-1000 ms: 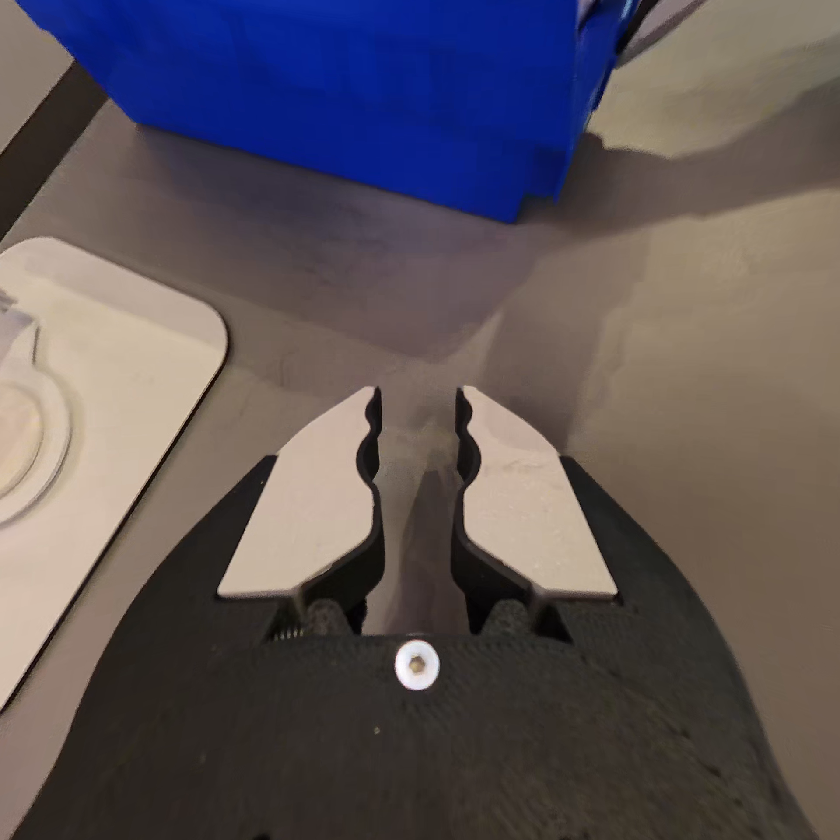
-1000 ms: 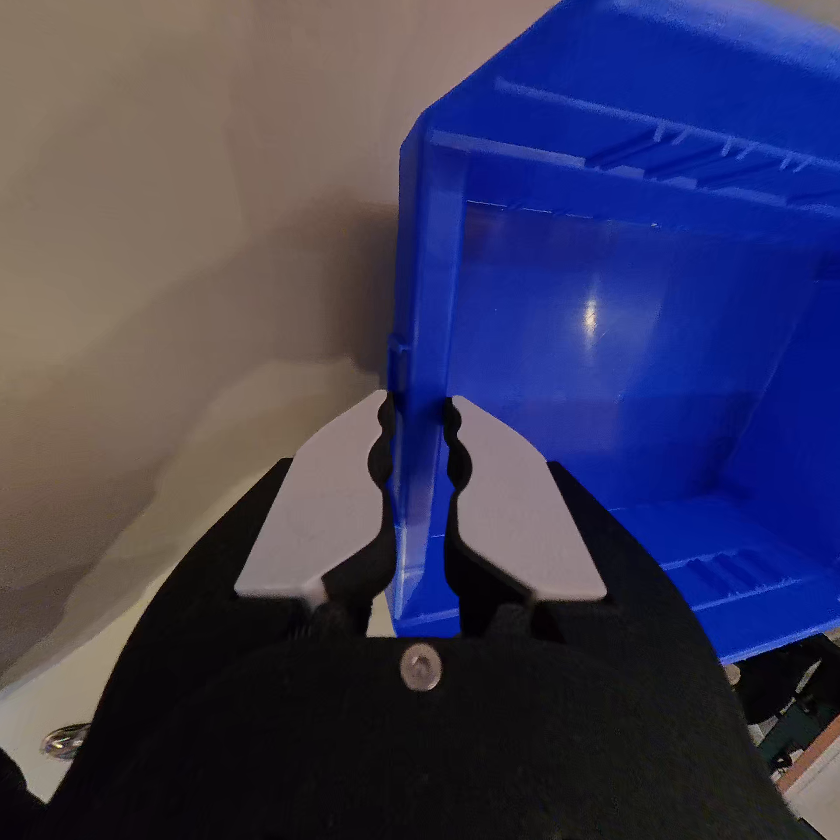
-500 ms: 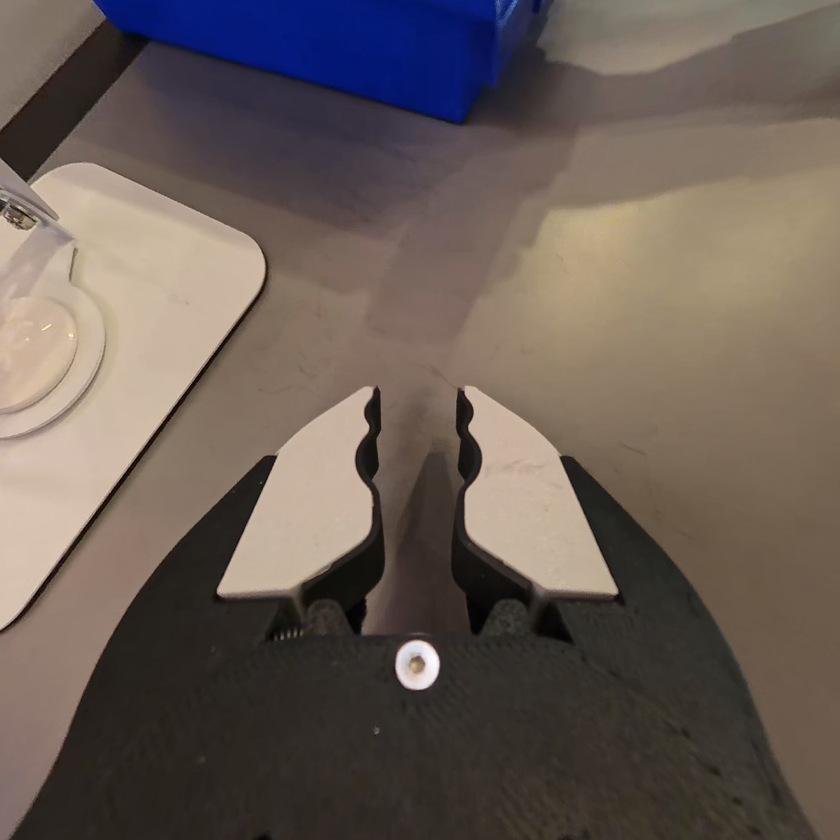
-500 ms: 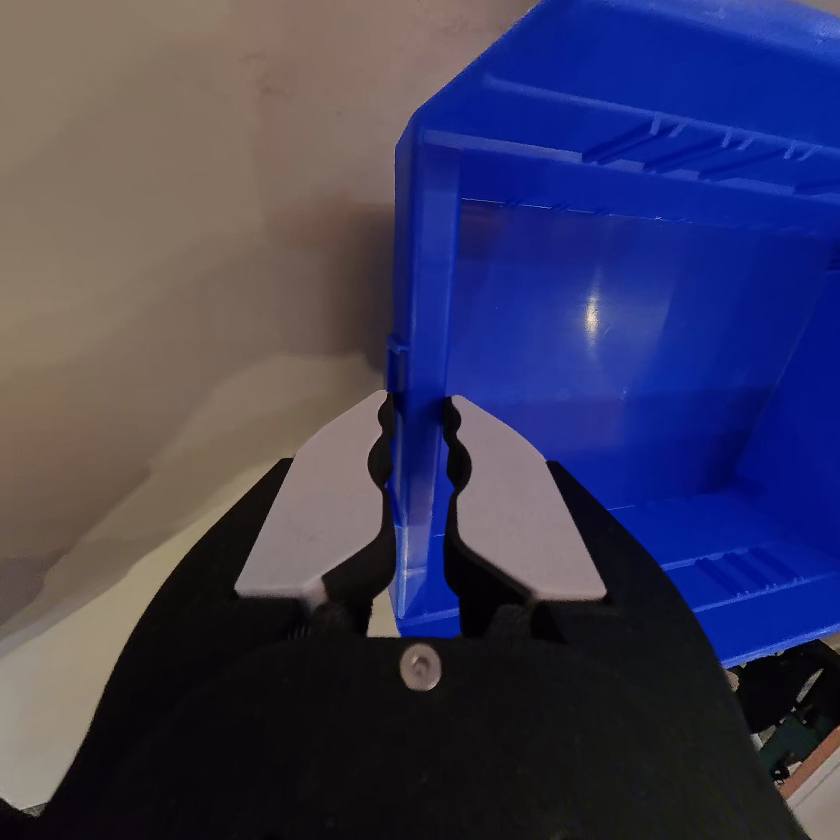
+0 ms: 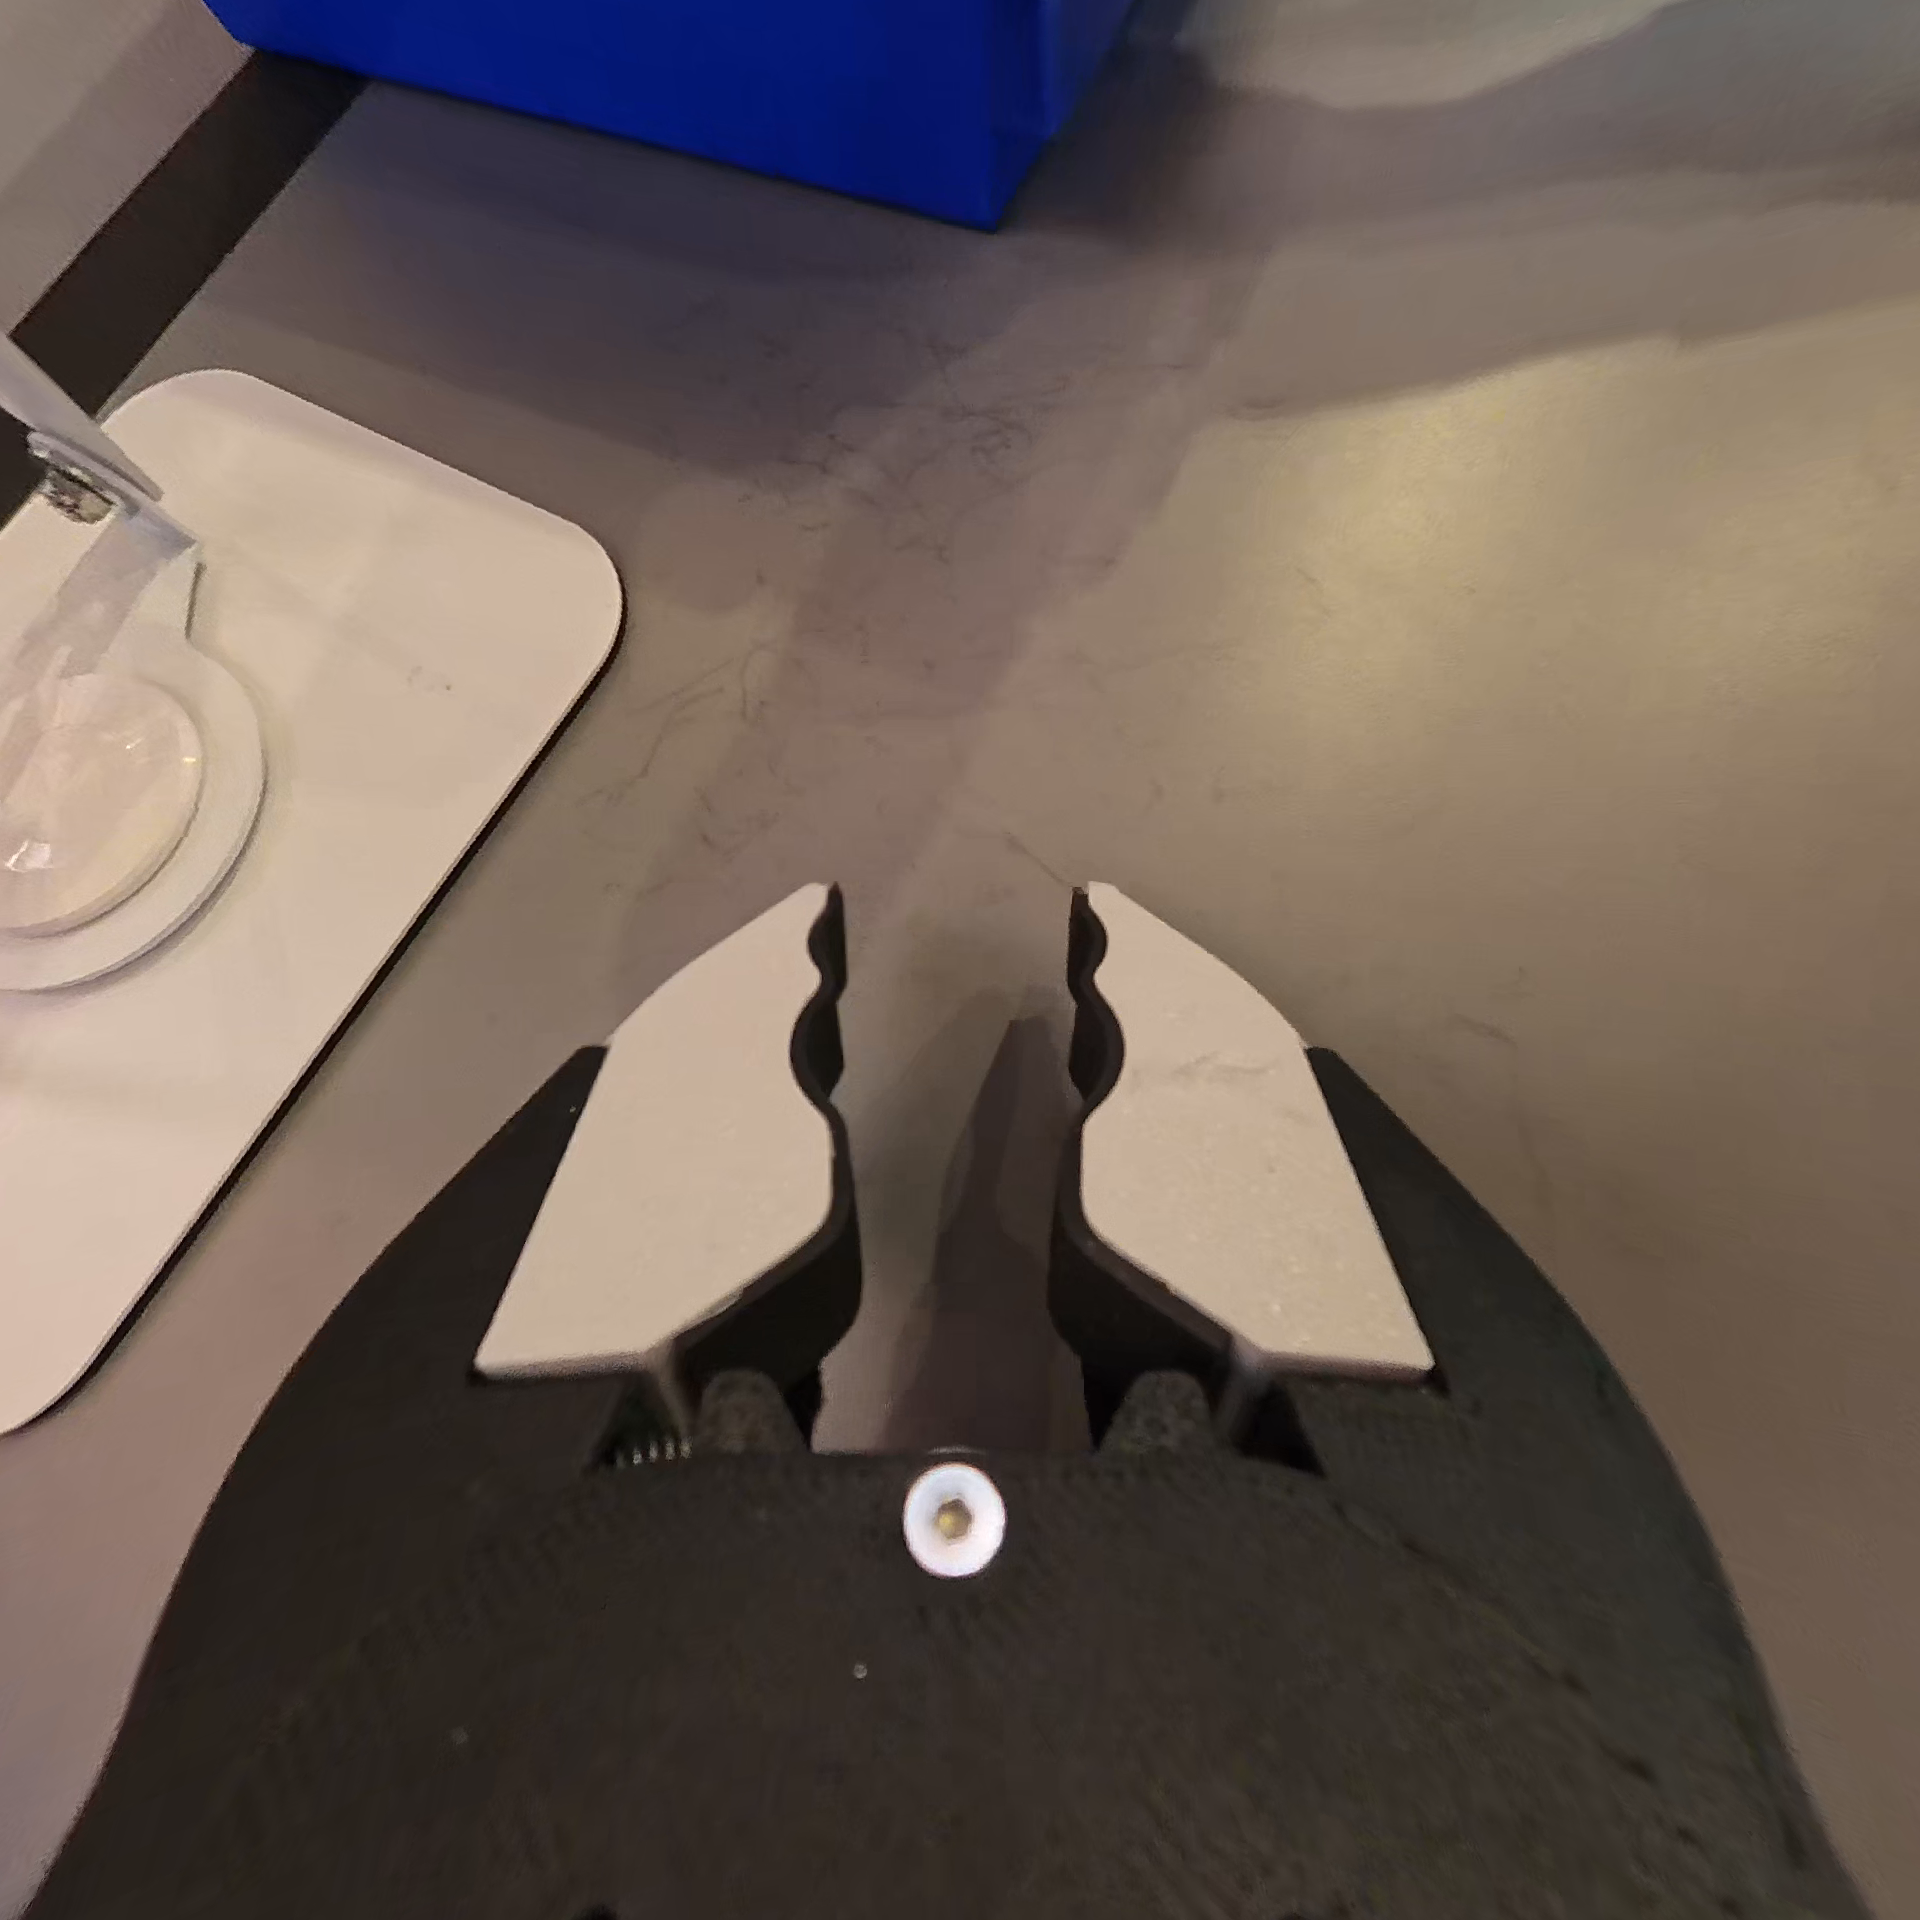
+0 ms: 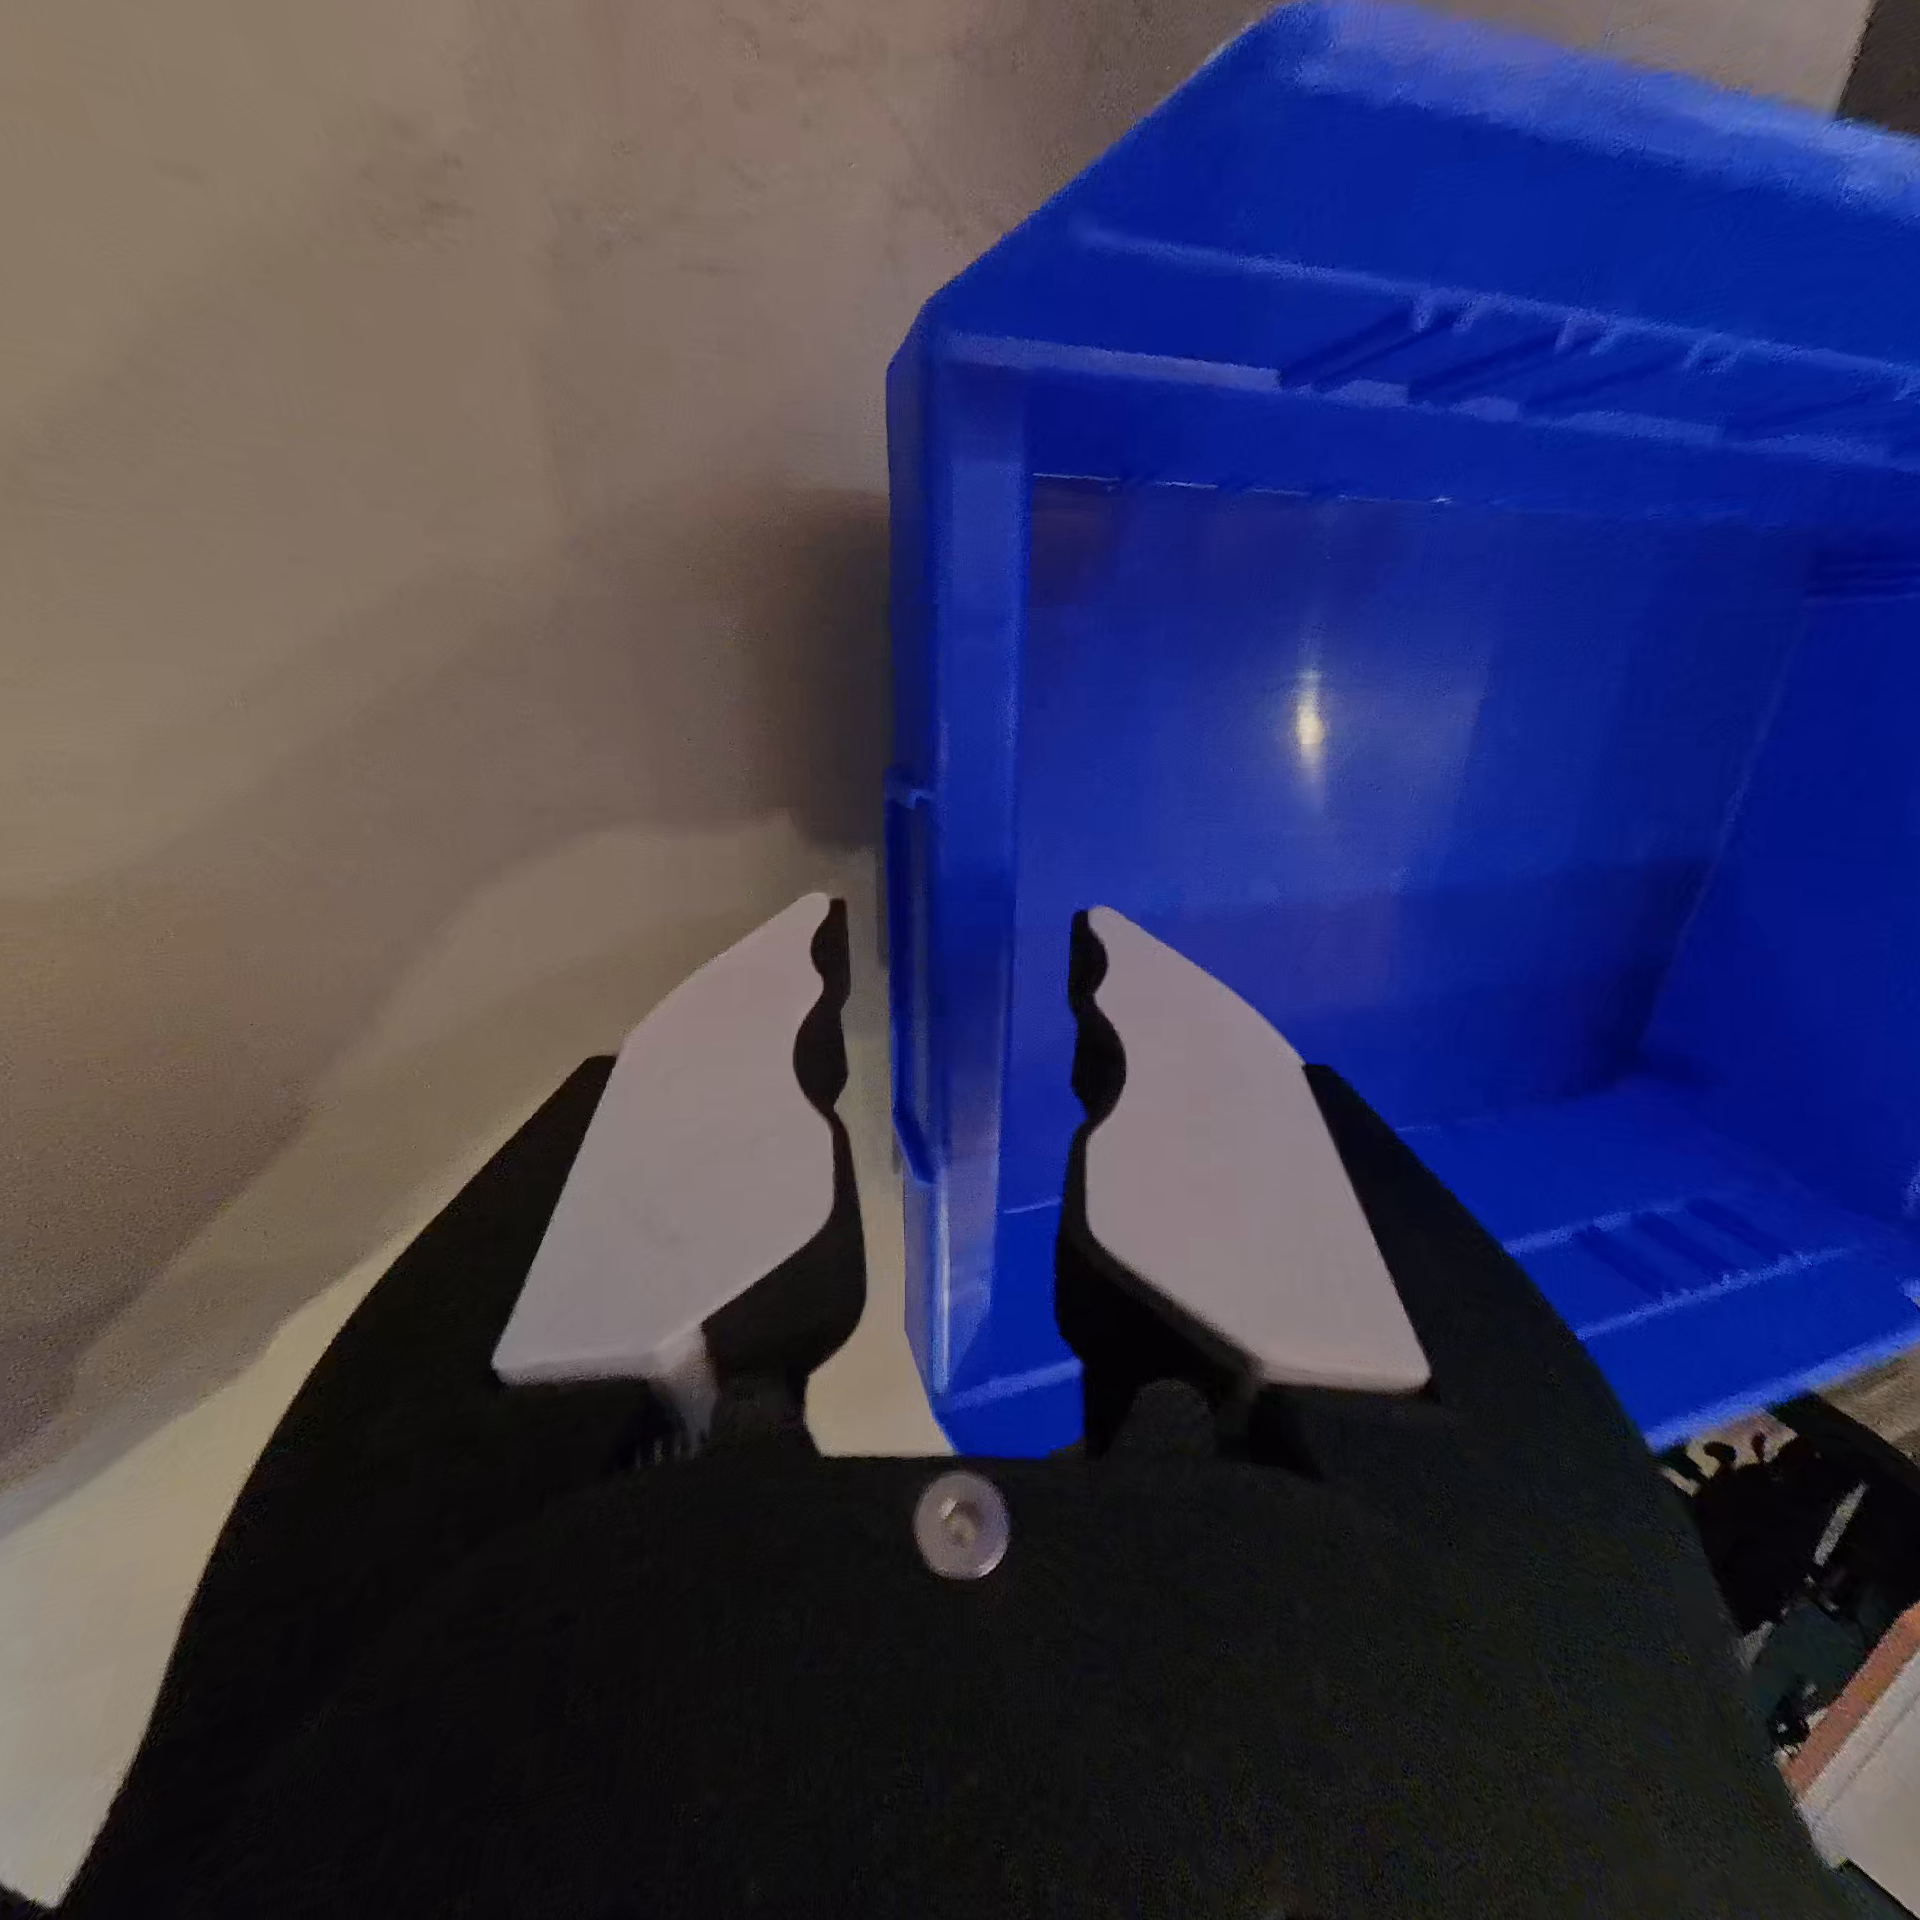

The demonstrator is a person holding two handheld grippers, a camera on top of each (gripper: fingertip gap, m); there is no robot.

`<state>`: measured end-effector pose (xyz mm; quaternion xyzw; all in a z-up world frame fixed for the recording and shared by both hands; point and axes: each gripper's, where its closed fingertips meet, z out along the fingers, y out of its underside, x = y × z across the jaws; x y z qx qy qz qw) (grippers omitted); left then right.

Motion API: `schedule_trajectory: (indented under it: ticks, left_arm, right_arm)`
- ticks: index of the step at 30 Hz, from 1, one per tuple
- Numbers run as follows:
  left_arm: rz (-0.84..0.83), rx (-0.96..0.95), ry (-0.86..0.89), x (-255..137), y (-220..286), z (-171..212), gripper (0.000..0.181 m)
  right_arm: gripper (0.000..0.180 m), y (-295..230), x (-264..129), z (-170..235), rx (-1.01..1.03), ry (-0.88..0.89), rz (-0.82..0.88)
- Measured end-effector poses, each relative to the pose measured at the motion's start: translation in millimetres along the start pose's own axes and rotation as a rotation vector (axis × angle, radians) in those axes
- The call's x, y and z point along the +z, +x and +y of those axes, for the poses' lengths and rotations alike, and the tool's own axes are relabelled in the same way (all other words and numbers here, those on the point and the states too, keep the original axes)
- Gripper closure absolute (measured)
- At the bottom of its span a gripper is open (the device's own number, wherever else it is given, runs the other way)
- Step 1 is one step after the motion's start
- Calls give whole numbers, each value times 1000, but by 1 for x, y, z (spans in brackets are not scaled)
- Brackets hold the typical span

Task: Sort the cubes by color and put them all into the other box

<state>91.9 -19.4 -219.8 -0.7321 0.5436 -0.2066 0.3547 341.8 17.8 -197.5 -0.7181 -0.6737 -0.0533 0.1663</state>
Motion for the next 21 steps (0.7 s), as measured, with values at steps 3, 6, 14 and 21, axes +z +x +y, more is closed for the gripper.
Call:
schedule_trajectory:
  ticks: [3, 6, 14, 21]
  left_arm:
    - [-16, -4, 28, -8, -2, -4, 134]
    - [-58, -2, 37, -18, -9, 0, 124]
    - [-304, 25, 23, -53, -49, 25, 100]
    - [-496, 90, -71, -73, -82, 56, 100]
  right_arm:
    - [129, 3, -23, -5, 1, 19, 66]
    - [122, 4, -54, -23, -13, 82, 154]
    - [110, -47, -84, -158, -177, 427, 197]
    - [123, -61, -42, -281, -126, 688, 235]
